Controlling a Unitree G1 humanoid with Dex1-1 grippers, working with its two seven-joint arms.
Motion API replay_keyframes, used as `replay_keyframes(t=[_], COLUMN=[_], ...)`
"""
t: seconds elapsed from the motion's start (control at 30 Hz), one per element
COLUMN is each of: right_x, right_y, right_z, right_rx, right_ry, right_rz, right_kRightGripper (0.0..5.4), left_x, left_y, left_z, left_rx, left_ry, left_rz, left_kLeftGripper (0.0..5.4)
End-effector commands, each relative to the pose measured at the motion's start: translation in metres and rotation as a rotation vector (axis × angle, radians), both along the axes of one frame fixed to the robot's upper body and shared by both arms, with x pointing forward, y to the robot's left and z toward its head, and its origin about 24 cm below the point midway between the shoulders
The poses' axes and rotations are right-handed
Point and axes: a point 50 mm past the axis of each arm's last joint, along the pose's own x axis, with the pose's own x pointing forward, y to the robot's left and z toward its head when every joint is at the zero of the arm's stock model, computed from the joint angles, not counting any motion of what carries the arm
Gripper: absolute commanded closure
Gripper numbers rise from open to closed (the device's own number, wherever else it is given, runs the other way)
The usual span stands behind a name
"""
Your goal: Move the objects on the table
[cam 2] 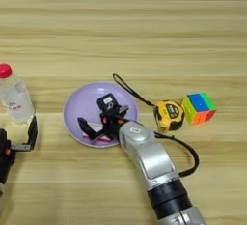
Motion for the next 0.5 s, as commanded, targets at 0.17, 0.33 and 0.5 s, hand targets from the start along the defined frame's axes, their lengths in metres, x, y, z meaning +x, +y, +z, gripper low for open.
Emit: replay_keyframes(t=[0.17, 0.33, 0.5], right_x=[-0.034, -0.046, -0.051], right_y=[-0.019, -0.021, -0.023], right_z=[-0.029, -0.029, -0.026], right_rx=[-0.085, -0.086, -0.089], right_ry=[0.186, 0.206, 0.202], right_rz=[-0.004, 0.012, 0.022], right_kRightGripper=[0.02, 0.02, 0.02], left_x=[0.0, 0.001, 0.002], left_y=[0.0, 0.0, 0.0], left_z=[0.0, 0.0, 0.0], left_rx=[0.011, 0.011, 0.011], left_ry=[0.012, 0.011, 0.011], left_rz=[0.004, 0.003, 0.002], left_kLeftGripper=[0.0, 0.0, 0.0])
